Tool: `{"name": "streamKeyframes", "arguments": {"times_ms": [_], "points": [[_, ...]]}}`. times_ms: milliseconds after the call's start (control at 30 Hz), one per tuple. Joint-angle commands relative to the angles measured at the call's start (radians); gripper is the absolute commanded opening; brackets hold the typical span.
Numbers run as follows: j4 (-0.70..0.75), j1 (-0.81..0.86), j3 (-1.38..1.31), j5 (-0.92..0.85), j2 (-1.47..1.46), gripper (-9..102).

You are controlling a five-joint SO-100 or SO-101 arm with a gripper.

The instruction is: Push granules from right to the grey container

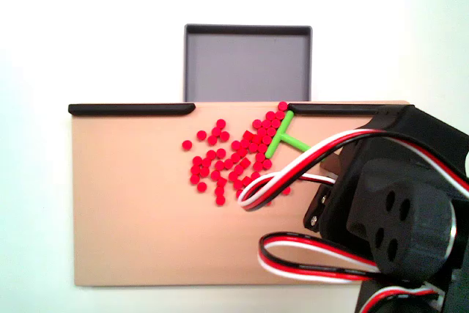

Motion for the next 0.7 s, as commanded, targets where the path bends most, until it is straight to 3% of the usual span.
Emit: {"name": "streamKeyframes", "arguments": {"times_ms": [0, 667], "points": [[-0.006, -0.011, -0.014, 0.008, 0.017, 0], [-0.006, -0.011, -0.005, 0.005, 0.026, 0]]}}
